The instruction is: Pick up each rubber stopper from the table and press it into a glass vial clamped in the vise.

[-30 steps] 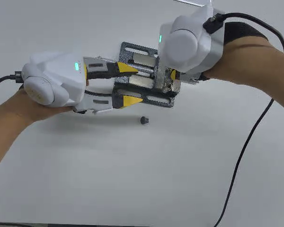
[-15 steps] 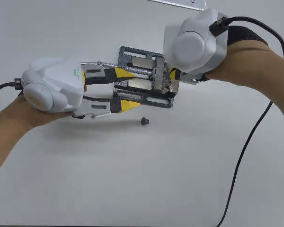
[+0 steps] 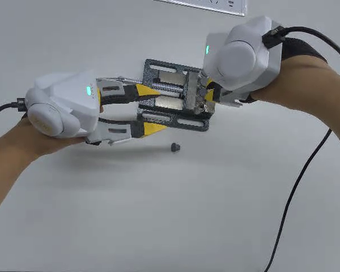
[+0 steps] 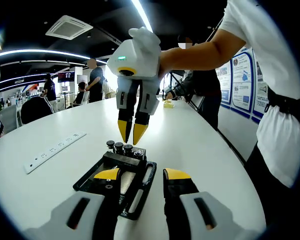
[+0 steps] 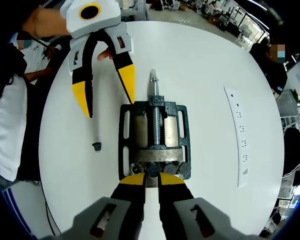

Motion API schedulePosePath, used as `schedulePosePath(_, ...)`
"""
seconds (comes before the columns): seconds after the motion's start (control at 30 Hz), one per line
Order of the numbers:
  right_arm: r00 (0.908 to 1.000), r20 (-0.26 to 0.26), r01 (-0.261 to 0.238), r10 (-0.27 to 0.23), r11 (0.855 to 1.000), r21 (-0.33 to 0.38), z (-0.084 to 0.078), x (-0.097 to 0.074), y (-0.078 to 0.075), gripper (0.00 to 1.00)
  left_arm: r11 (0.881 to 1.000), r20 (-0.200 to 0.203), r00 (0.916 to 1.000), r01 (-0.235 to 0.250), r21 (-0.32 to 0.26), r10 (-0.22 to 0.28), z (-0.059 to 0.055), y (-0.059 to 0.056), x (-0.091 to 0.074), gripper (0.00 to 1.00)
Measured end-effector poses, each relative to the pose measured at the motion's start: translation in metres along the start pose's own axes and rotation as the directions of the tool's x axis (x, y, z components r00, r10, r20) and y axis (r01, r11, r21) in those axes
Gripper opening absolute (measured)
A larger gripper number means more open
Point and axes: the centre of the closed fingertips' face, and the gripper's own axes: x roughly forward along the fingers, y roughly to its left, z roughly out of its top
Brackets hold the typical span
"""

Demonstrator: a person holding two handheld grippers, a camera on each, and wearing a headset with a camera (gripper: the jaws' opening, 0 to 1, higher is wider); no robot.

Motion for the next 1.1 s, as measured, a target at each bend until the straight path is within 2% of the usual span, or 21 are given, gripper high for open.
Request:
schedulePosePath(0.5, 0.9946, 0.104, -0.008, 0.001, 0.998, 0.063, 0.011, -0.008, 0.02, 0.11, 1.0, -0.012, 0.9999, 0.008, 0.004, -0.008, -0.001, -0.004, -0.001, 0.31)
schedulePosePath(1.1, 0.9891, 0.144, -0.043, 0.032, 0.996, 0.077, 0.013, -0.005, 0.063, 0.1, 0.999, -0.031, 0.9989, 0.036, -0.008, -0.037, -0.011, -0.022, 0.002, 0.31)
